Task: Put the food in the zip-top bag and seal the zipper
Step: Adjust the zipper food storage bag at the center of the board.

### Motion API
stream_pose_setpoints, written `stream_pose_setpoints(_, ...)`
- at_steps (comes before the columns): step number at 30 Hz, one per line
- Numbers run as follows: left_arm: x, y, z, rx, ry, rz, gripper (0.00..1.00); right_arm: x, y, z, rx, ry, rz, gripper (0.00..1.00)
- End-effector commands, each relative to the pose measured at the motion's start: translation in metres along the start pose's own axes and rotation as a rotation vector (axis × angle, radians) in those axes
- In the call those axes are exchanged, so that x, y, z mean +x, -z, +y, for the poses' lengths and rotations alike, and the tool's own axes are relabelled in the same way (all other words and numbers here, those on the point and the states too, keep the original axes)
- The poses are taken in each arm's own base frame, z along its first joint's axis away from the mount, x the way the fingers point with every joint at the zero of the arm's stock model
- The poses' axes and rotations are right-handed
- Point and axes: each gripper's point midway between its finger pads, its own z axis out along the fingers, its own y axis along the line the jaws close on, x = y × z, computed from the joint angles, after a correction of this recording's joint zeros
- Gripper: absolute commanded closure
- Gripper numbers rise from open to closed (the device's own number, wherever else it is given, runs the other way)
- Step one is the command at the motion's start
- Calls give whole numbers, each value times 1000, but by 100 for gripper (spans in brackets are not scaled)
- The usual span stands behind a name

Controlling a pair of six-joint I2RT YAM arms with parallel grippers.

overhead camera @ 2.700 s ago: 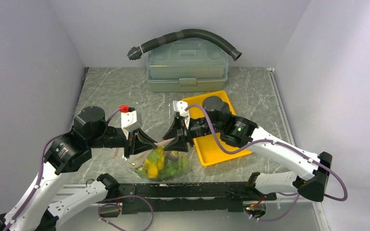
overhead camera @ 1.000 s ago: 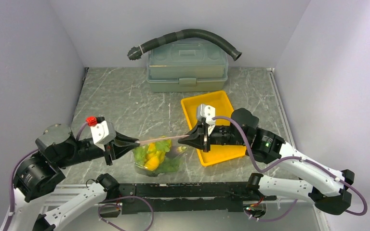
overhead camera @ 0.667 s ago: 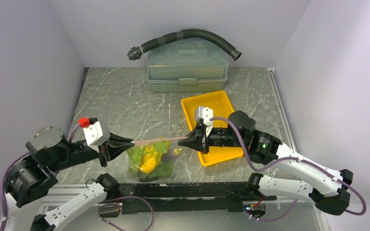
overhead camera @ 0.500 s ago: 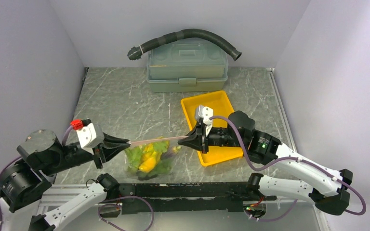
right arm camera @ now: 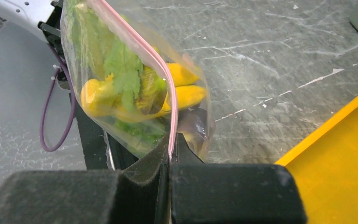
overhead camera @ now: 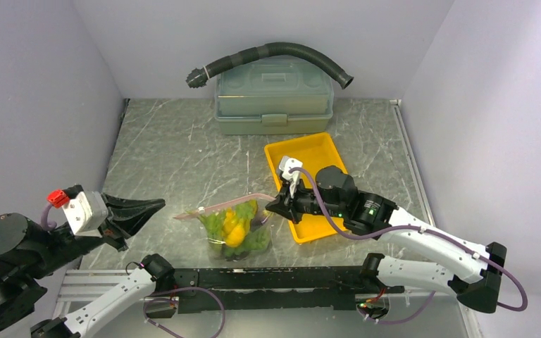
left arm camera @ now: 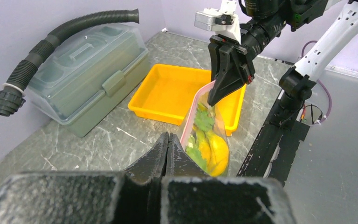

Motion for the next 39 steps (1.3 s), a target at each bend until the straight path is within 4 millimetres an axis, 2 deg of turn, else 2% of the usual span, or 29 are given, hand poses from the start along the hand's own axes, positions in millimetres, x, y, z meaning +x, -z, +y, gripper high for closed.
stream_pose_setpoints(1,-5,-1,6,-32,-21,-19,100,-10,1,-2,17,-7,-53,100)
stream_pose_setpoints(4,2,-3,7,-33,-8,-6,100,-12,2,0,10,-2,-58,100)
stream_pose_setpoints(6,9,-6,10,-50,5,14,96,-15,5,2,0,7,-71,100)
stream_pose_setpoints(13,56,-17,34,-216,168,179,64,-19,15,6,-13,31,-97,100)
stream_pose_setpoints(17,85,-20,41,-295,267,292,59,-17,16,6,-14,31,-87,100)
stream_pose_setpoints(24,117,-14,28,-318,435,403,54,-14,16,6,-14,30,-75,100)
stream_pose_setpoints(27,128,-9,15,-290,505,426,52,-14,17,6,-12,33,-73,100)
stream_pose_setpoints(32,132,-4,-14,-153,565,426,50,-16,17,6,-11,38,-68,100)
stream_pose_setpoints(35,131,3,-18,-142,559,401,45,-16,18,8,-22,42,-70,100)
stream_pose_setpoints(39,138,2,-21,-121,549,399,41,-17,20,10,-33,46,-78,100)
